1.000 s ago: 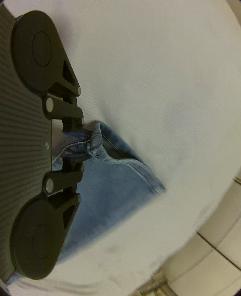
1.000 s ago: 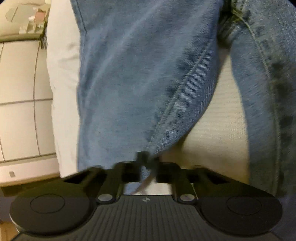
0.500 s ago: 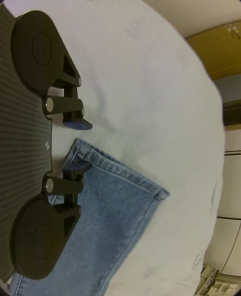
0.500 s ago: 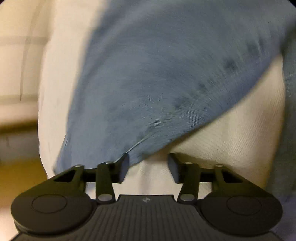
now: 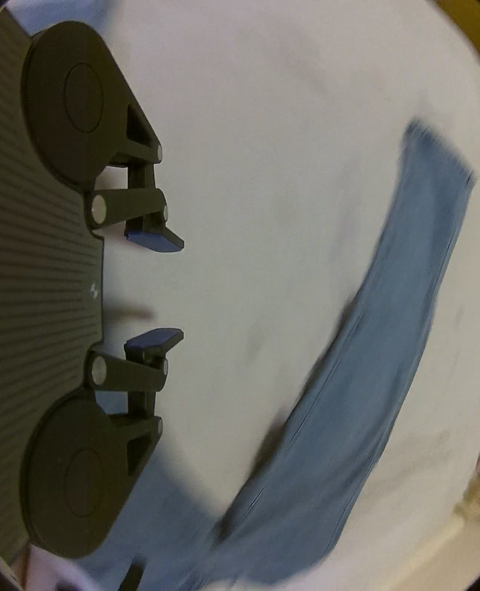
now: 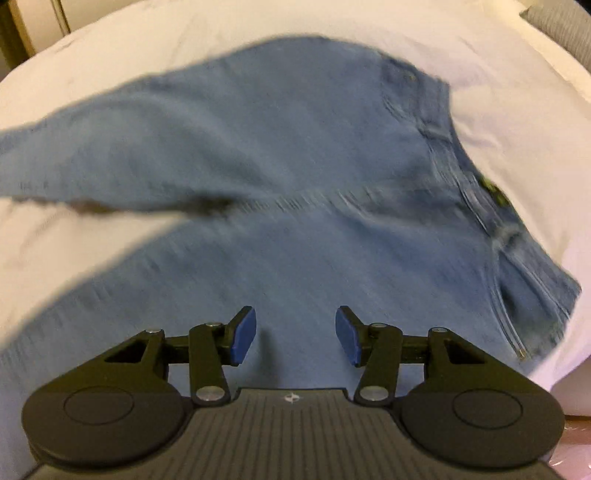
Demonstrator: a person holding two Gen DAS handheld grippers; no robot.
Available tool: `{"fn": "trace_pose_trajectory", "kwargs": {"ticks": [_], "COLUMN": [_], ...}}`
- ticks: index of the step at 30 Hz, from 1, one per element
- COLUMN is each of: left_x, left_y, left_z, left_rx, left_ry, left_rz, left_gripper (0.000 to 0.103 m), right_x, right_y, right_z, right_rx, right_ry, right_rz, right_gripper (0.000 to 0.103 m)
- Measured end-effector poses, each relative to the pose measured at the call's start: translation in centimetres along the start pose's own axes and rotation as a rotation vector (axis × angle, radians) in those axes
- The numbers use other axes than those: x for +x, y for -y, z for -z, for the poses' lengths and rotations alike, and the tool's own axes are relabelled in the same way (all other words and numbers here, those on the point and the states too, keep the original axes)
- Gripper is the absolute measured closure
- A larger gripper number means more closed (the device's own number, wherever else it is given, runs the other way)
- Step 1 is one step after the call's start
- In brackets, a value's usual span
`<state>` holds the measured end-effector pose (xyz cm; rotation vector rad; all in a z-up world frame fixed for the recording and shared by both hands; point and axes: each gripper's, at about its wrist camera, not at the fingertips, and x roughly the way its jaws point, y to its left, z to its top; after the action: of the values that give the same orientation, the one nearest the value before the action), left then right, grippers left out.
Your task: Fold clothes
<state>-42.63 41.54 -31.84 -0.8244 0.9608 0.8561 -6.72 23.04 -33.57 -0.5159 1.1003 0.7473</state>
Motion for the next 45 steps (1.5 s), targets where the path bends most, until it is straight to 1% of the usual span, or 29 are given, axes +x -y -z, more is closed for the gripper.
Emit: {"fn": "trace_pose_trajectory", "kwargs": {"ticks": [2,3,4,6,8,10,11,13,14,15,16,17,18,20,23,26,29,31,36,41,45], "left_x": [0.9,1.4,2.0,2.6,1.2,-1.4,-2.9,-6.4,-8.2,-10.0,-11.7,-13.1,-14.5,-16.9,-19.6,-21.5,-23.3,-24.2,-25.0,-25.2,-25.5], "left_y": [2.8,3.9,4.4,5.6,7.3,9.7,11.0,13.4,14.7,15.9,17.1,18.0,18.8,19.9,20.9,21.7,22.6,23.1,23.9,24.1,23.9], "left_z": [3.6,5.2,6.6,9.1,9.9,10.3,10.3,10.4,10.4,10.5,10.5,10.5,10.7,11.2,11.9,12.9,14.3,15.3,17.0,18.3,19.1], "left_rx": [-0.003,-0.008,-0.017,-0.038,-0.069,-0.092,-0.097,-0.093,-0.087,-0.082,-0.076,-0.07,-0.068,-0.071,-0.082,-0.075,-0.055,-0.036,0.005,0.024,0.031], "left_ry": [-0.014,-0.029,-0.057,-0.102,-0.114,-0.1,-0.085,-0.05,-0.027,-0.004,0.019,0.041,0.059,0.08,0.092,0.108,0.114,0.118,0.113,0.098,0.09], "left_rz": [-0.011,-0.034,-0.084,-0.176,-0.23,-0.265,-0.272,-0.266,-0.266,-0.266,-0.266,-0.264,-0.261,-0.27,-0.294,-0.319,-0.329,-0.334,-0.331,-0.333,-0.329], "left_gripper": [0.055,0.055,0.055,0.056,0.056,0.056,0.054,0.045,0.039,0.036,0.036,0.036,0.036,0.035,0.027,0.026,0.022,0.021,0.02,0.019,0.018], "right_x": [0.8,1.3,1.4,0.5,-1.4,-4.2,-5.8,-9.0,-10.7,-12.3,-13.9,-15.4,-16.8,-19.6,-22.6,-24.9,-26.7,-27.4,-28.6,-29.0,-29.3], "right_y": [1.2,1.9,2.6,3.8,4.8,5.8,6.2,6.9,7.1,7.3,7.5,7.6,7.7,8.0,8.4,8.5,8.7,8.6,8.9,9.6,9.8], "right_z": [2.3,3.5,4.7,6.1,6.7,7.0,7.0,7.0,6.8,6.7,6.5,6.3,6.2,6.2,6.4,7.0,7.8,8.2,9.6,10.9,11.9], "right_rx": [-0.022,-0.037,-0.051,-0.074,-0.095,-0.105,-0.103,-0.1,-0.101,-0.103,-0.108,-0.115,-0.123,-0.139,-0.158,-0.175,-0.185,-0.193,-0.202,-0.202,-0.203], "right_ry": [-0.024,-0.044,-0.05,-0.037,-0.038,-0.017,-0.009,0.012,0.027,0.041,0.051,0.061,0.071,0.088,0.09,0.101,0.114,0.115,0.123,0.106,0.09], "right_rz": [-0.01,-0.004,-0.005,-0.036,-0.056,-0.089,-0.107,-0.144,-0.166,-0.187,-0.204,-0.214,-0.221,-0.22,-0.217,-0.223,-0.235,-0.225,-0.197,-0.142,-0.134], "right_gripper": [0.041,0.041,0.041,0.041,0.041,0.039,0.036,0.036,0.032,0.029,0.023,0.02,0.019,0.011,0.008,0.004,0.003,0.002,0.002,0.002,0.002]}}
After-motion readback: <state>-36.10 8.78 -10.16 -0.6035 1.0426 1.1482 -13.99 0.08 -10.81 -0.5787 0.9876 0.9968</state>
